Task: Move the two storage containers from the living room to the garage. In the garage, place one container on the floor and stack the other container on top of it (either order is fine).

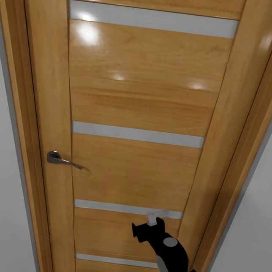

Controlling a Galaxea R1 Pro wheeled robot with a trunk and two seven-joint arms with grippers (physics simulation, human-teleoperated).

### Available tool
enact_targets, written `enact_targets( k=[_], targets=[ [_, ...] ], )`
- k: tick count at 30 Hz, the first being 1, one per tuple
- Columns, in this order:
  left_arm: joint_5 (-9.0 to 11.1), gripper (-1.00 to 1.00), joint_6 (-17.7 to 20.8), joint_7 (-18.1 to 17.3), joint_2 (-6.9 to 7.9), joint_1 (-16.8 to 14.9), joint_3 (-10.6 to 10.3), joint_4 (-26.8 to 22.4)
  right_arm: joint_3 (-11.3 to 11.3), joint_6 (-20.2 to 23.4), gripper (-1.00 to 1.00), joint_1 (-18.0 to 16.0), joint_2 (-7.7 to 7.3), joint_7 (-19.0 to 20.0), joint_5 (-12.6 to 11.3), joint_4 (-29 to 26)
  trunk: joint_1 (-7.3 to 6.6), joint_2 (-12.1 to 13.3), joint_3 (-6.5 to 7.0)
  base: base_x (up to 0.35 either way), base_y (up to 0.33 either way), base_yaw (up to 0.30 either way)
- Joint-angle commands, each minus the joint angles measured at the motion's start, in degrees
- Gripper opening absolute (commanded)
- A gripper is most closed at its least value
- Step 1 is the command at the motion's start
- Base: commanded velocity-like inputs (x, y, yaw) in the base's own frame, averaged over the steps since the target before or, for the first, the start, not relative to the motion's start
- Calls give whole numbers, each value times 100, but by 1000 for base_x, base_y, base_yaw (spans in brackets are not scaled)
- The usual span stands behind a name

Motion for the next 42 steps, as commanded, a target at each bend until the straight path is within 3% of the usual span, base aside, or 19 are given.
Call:
enact_targets(
  k=[1, 3, 4, 7, 11, 12, 19, 24, 30, 40, 42],
  targets=[
    [51, 100, -14, -2, -1, -2, 4, 2, 14, 37, 100, -29, 22, -61, -57, -7, 0, -4, -7, 0, 0, 0],
    [51, 100, -14, -1, -1, -2, 2, 2, 16, 136, 100, -108, 215, -65, 69, -3, 0, -4, -7, 0, 0, 0],
    [51, 100, -14, 0, -1, -2, 4, 2, 16, 279, 100, -133, 538, -59, 713, -2, 0, -4, -7, 0, 0, 0],
    [51, 100, -14, 0, -1, -2, 6, 2, 16, 310, 100, -136, 633, -58, 916, 1, 0, -4, -7, 0, 0, 0],
    [51, 100, -14, 1, -1, -2, 4, 2, 16, 397, 100, -191, 681, -70, 1002, 58, 0, -4, -7, 0, 0, 0],
    [51, 100, -14, 1, -1, -2, 4, 2, 16, 423, 100, -530, 827, -61, 1164, 378, 0, -4, -7, 0, 0, 0],
    [51, 100, -14, 2, -1, -2, 1, 2, 16, 410, 100, -1178, 884, -93, 1213, 1400, 0, -4, -7, 0, 0, 0],
    [51, 100, -14, 0, -2, -2, 3, 2, 16, 378, 100, -1450, 907, -106, 1214, 1893, 0, -4, -7, 0, 0, 0],
    [51, 100, -11, -5, -9, -2, 3, 2, 16, 368, 100, -1770, 1079, -117, 1229, 2483, 0, -4, -7, 0, 0, 0],
    [45, 100, -6, -7, -9, -2, 1, 2, 26, 362, 100, -1806, 1193, -112, 1713, 2491, 0, -4, -7, 0, 0, 0],
    [43, 100, -6, -7, -9, -2, 1, 2, 32, 360, 100, -1806, 1280, -101, 1814, 2451, 0, -4, -7, 0, 0, 0]
  ],
)
